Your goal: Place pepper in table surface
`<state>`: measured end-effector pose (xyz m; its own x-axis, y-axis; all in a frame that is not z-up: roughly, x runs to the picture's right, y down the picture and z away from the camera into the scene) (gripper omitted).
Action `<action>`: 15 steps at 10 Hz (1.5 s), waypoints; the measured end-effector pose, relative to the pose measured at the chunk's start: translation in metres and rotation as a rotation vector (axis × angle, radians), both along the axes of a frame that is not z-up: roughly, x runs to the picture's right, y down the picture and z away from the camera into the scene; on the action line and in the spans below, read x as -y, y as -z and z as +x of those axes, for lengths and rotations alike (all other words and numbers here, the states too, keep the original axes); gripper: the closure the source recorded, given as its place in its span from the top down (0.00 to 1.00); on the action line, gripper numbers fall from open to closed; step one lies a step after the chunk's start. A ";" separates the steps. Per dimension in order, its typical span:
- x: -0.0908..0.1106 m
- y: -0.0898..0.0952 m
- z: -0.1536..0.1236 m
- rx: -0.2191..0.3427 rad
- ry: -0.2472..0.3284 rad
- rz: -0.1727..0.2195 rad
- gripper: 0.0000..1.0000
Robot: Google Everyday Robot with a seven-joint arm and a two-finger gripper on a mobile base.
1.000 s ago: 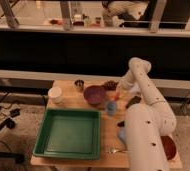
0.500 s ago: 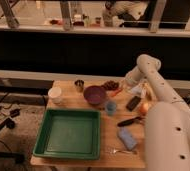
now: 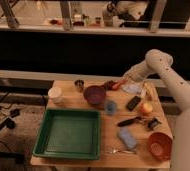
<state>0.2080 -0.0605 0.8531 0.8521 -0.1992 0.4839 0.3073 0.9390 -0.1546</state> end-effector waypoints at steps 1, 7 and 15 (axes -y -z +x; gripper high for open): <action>0.004 0.013 -0.002 -0.004 0.001 0.029 0.00; 0.001 0.020 -0.005 -0.018 0.003 0.069 0.00; -0.037 -0.070 -0.008 -0.034 0.028 -0.111 0.00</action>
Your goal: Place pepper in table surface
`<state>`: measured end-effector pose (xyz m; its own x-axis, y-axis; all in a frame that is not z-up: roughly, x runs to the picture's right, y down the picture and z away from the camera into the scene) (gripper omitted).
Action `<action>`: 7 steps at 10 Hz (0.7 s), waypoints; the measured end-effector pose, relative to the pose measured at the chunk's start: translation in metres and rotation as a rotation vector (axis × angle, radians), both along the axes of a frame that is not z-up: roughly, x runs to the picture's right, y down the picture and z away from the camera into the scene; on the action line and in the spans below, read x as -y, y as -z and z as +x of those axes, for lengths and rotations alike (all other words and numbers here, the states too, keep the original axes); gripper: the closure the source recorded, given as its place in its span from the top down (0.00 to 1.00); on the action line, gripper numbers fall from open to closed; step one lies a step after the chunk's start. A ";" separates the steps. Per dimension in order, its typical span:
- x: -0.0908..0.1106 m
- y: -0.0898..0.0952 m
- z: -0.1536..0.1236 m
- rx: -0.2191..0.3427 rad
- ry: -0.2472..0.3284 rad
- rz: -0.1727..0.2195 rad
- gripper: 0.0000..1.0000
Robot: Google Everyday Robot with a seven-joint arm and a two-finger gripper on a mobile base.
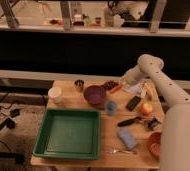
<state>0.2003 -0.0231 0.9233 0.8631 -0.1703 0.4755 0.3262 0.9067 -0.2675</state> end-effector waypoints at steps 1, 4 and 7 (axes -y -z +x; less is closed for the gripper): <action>-0.005 -0.011 0.005 -0.011 -0.005 -0.026 0.00; -0.019 -0.036 0.019 -0.044 -0.010 -0.095 0.00; -0.036 -0.051 0.021 -0.059 0.010 -0.164 0.00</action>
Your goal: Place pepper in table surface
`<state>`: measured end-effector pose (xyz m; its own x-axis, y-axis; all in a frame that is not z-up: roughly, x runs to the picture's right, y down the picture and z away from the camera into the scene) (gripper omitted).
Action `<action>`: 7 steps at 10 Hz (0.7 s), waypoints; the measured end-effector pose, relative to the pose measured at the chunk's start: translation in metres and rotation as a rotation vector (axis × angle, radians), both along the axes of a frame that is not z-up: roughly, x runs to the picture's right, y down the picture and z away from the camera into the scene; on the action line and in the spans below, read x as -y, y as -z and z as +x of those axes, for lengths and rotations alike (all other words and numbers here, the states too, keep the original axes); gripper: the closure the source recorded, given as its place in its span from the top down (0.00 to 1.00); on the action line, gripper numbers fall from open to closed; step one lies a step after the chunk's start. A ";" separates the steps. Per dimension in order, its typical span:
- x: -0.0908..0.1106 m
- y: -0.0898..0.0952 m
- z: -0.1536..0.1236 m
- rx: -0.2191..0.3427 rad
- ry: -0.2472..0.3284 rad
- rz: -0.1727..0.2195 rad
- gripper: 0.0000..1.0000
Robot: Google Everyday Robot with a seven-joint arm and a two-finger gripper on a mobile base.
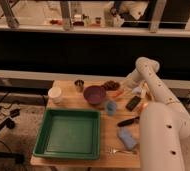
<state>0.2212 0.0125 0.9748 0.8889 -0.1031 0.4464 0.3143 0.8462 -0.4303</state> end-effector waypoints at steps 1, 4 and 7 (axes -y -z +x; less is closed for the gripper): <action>-0.005 -0.004 -0.004 0.004 0.011 -0.015 0.00; -0.013 -0.007 -0.010 0.011 0.033 -0.051 0.00; -0.014 -0.007 -0.011 0.011 0.035 -0.053 0.05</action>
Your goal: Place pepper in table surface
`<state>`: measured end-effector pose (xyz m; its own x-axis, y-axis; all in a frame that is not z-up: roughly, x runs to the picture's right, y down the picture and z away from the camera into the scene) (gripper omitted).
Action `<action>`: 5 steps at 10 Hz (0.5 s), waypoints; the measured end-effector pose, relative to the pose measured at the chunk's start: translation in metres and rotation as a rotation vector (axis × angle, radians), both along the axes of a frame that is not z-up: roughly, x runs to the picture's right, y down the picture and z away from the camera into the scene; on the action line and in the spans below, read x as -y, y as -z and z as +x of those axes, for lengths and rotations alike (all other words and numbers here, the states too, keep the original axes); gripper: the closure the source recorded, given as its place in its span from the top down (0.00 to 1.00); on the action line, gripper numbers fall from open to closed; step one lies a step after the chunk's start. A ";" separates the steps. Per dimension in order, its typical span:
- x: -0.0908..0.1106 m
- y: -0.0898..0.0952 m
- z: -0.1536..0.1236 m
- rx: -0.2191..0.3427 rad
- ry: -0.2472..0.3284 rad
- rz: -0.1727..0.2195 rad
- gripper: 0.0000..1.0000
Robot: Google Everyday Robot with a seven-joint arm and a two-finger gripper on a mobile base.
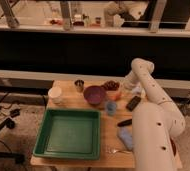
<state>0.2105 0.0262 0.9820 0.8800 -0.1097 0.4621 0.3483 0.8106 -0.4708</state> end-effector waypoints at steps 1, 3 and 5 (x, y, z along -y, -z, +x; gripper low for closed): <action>0.000 0.000 0.000 0.000 0.000 0.000 0.16; 0.000 0.000 0.000 0.000 0.000 0.000 0.35; 0.000 0.000 0.000 0.000 0.000 0.000 0.56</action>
